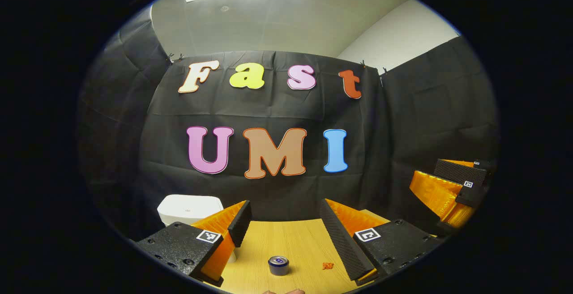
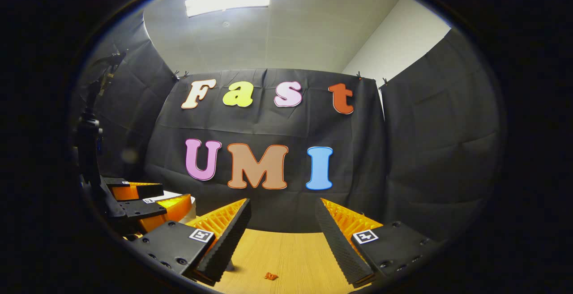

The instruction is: Press the lid of the desktop garbage bin to open it, pick up the crumpled paper on the desktop and throw it into the bin, then pick up the pop can on the desktop and drop it into the bin, and finally close the garbage bin lid.

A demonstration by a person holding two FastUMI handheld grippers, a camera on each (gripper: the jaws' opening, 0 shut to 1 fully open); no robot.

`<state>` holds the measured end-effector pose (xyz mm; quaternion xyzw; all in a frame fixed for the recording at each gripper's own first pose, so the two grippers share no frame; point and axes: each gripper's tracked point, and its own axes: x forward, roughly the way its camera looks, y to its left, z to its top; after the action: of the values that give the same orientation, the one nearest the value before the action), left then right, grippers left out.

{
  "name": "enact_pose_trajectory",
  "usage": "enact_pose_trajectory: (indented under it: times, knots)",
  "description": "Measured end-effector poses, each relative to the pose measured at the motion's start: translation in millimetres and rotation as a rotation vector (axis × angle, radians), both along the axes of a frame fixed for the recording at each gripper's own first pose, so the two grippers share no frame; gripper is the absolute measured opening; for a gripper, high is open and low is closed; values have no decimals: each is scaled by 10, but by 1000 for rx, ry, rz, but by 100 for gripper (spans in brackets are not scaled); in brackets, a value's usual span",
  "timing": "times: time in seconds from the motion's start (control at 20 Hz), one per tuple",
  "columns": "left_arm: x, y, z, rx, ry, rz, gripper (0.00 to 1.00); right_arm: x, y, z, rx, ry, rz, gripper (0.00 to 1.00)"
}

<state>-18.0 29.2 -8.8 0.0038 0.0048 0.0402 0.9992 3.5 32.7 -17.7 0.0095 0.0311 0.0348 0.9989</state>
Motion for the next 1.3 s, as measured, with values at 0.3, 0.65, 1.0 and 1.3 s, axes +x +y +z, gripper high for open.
enact_pose_trajectory:
  times: [0.3,0.65,1.0,1.3]
  knots:
    - [81,-17,-18,17,11,7,93,-22,-99,59,-5,-10,-31,96]
    - [160,-88,40,21,-9,-10,93,-4,-240,26,9,5,-68,96]
    - [180,-110,13,19,-5,-19,93,-30,-278,-4,11,7,-84,96]
    - [153,-31,-11,16,0,2,92,-3,-230,-4,12,6,-69,96]
